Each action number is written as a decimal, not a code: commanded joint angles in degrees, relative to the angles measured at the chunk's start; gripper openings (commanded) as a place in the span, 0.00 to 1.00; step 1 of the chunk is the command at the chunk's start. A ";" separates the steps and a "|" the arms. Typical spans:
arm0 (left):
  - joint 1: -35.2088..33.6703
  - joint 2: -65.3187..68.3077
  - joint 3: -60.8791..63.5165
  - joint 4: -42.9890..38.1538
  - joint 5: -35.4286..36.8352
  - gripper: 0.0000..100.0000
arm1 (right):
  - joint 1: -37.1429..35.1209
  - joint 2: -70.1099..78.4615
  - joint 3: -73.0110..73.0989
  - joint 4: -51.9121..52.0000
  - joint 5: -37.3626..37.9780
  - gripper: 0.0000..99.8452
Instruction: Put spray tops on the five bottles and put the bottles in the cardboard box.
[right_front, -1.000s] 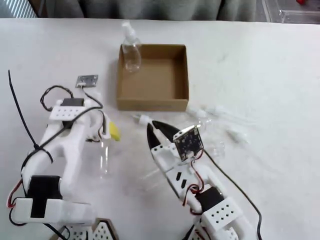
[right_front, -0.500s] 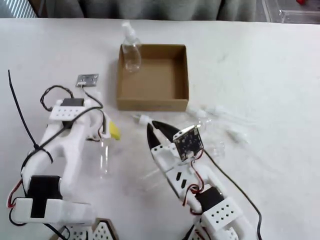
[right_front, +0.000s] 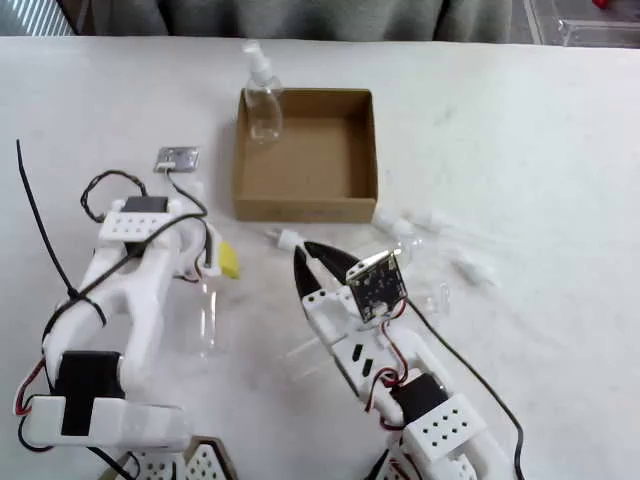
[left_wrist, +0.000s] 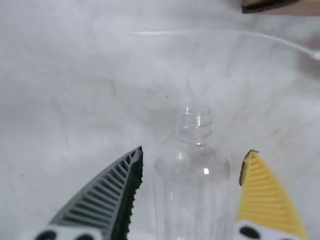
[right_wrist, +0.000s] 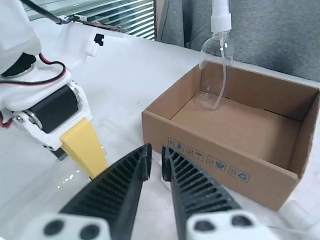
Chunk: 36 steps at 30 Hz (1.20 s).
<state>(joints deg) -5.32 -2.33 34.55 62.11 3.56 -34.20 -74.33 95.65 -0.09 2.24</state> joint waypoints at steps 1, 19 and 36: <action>-0.22 1.63 -2.02 -0.09 -1.05 0.31 | 0.04 -0.22 0.26 0.40 0.70 0.03; -1.89 6.55 -6.59 2.99 -0.88 0.27 | 0.04 -0.31 0.35 0.40 0.70 0.03; -2.42 4.62 -6.68 5.36 -0.70 0.08 | 0.48 -0.31 -0.35 1.98 0.70 0.03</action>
<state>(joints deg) -4.97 4.88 30.51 66.59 2.68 -34.20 -74.33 95.65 0.18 2.24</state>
